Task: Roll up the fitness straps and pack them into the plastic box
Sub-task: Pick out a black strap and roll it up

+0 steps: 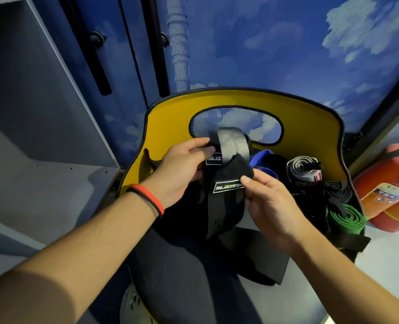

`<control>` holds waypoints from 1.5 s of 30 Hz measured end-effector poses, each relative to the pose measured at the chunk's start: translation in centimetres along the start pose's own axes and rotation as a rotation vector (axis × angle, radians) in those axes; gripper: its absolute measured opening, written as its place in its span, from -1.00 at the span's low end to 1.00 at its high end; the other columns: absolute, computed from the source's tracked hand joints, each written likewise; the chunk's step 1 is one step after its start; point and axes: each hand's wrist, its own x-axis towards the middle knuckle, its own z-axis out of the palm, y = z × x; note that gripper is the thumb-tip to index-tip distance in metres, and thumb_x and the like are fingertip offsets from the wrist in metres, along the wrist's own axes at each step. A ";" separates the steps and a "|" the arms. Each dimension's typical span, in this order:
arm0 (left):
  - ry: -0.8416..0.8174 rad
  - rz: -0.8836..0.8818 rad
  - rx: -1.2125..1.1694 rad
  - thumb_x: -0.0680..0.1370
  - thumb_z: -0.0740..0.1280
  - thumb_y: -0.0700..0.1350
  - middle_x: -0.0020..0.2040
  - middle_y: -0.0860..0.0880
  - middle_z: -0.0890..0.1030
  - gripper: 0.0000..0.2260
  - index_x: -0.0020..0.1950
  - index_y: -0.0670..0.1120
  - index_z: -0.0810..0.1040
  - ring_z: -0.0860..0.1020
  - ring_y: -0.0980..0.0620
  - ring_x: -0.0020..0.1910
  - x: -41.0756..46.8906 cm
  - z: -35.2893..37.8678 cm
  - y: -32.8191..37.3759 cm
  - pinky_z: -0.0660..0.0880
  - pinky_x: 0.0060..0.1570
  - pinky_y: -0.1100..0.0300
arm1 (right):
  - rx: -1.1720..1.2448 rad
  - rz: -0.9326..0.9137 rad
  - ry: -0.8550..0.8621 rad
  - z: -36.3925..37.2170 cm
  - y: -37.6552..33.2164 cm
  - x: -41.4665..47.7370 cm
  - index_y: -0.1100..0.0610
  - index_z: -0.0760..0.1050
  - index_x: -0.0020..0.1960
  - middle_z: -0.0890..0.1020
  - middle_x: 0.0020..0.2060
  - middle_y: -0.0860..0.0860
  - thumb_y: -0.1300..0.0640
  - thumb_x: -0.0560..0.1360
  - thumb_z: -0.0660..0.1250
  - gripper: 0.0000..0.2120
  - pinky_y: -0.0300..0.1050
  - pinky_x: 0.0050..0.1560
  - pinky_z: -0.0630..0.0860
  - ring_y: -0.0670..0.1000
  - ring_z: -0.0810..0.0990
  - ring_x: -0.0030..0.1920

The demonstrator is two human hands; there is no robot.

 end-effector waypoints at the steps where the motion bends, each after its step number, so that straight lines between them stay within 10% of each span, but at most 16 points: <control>1: 0.004 0.039 -0.005 0.60 0.40 -0.17 0.11 0.03 0.71 -0.71 0.31 0.04 0.57 0.66 0.05 0.13 0.1 0.0 0.0 0.62 0.14 0.01 | 0.014 0.001 -0.001 0.0 -0.1 -0.2 0.33 0.57 0.27 0.63 0.23 0.30 0.30 0.61 0.21 -0.71 0.04 0.32 0.53 0.18 0.62 0.24; 5: -0.010 0.206 0.129 0.60 0.38 -0.26 -0.01 0.00 0.75 -0.64 0.37 0.03 0.54 0.66 0.22 -0.20 -0.6 -0.4 0.3 0.50 -0.29 0.41 | 0.021 -0.044 0.055 -0.9 -1.2 -0.2 0.25 0.49 0.40 0.58 0.34 0.23 0.19 0.66 0.20 -0.65 0.19 0.38 0.40 0.25 0.52 0.39; 14: -0.035 0.238 0.086 0.61 0.36 -0.26 -0.03 0.07 0.75 -0.64 0.21 0.21 0.53 0.69 0.11 0.04 -1.0 0.4 -0.5 0.63 0.05 0.07 | -0.066 -0.057 0.103 0.8 -1.3 0.3 0.21 0.60 0.25 0.70 0.11 0.15 0.20 0.62 0.26 -0.74 -0.02 0.09 0.53 0.05 0.67 0.08; 19: -0.072 0.226 0.001 0.65 0.28 -0.27 -0.02 0.08 0.74 -0.68 0.23 0.15 0.53 0.70 0.08 0.03 -1.3 1.1 -0.5 0.63 -0.13 0.22 | -0.042 -0.106 0.193 1.2 -1.3 0.9 0.24 0.59 0.27 0.67 0.19 0.21 0.20 0.63 0.30 -0.74 0.16 0.23 0.53 0.12 0.67 0.15; 39: 0.001 0.291 0.155 0.59 0.41 -0.08 0.22 0.05 0.68 -0.61 0.42 -0.03 0.54 0.62 0.15 0.23 -1.8 2.7 -1.4 0.55 0.28 0.02 | 0.002 -0.188 0.402 2.3 -0.8 2.8 0.00 0.49 0.06 0.58 0.04 0.17 0.08 0.47 0.50 -0.76 0.39 0.32 0.45 0.18 0.60 0.05; 45: 0.106 0.283 0.312 0.59 0.36 -0.03 0.16 0.16 0.69 -0.65 0.38 0.04 0.56 0.62 0.27 0.16 -1.6 2.6 -1.6 0.56 0.23 0.12 | -0.505 -0.316 0.424 2.6 -1.0 3.1 0.02 0.55 -0.01 0.56 -0.19 -0.11 0.10 0.56 0.44 -0.93 -0.13 -0.07 0.44 -0.15 0.49 -0.21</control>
